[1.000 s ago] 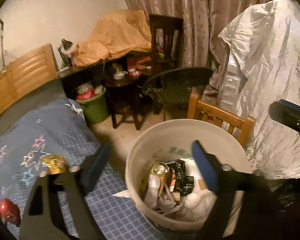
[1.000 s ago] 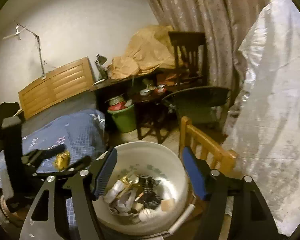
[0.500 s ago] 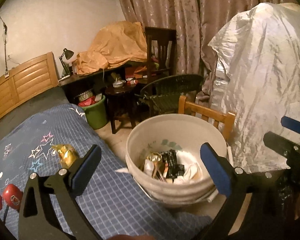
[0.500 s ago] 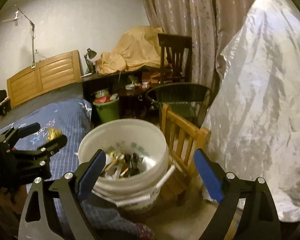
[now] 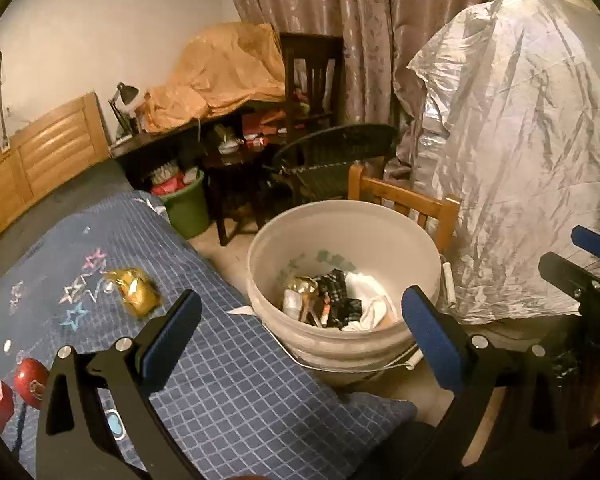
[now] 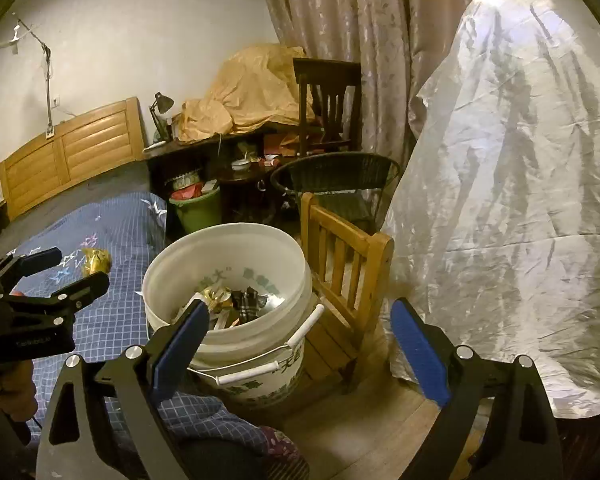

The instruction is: Collect trash

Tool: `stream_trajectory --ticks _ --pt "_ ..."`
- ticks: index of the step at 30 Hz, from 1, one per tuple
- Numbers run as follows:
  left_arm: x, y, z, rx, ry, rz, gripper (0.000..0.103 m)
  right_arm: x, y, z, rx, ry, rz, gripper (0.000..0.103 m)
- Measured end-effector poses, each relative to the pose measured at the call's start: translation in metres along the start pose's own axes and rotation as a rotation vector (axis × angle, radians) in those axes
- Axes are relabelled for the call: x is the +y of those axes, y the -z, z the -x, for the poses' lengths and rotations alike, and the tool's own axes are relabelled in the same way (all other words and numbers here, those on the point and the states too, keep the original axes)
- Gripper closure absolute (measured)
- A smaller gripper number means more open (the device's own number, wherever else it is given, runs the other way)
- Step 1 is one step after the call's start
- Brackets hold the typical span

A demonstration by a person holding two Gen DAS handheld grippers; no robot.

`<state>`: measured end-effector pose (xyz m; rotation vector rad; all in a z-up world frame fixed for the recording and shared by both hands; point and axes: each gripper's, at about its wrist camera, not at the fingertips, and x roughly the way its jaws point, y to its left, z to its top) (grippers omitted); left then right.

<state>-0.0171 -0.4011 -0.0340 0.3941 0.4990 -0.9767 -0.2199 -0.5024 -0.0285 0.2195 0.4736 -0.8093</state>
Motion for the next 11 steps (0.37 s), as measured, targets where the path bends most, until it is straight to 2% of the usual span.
stream_trajectory --ticks 3,6,11 --pt "-0.0004 -0.0009 0.0018 -0.002 -0.001 -0.002 0.006 -0.0009 -0.0002 0.0001 0.001 -0.001 -0.002 0.011" --pt "0.0003 -0.0017 0.0023 0.014 -0.038 -0.013 0.006 0.0002 -0.0006 0.0009 0.004 -0.006 -0.004 0.011" --pt "0.0082 0.0009 -0.0001 0.063 -0.004 0.034 0.006 0.0053 0.0005 0.0030 0.004 -0.014 -0.001 0.011"
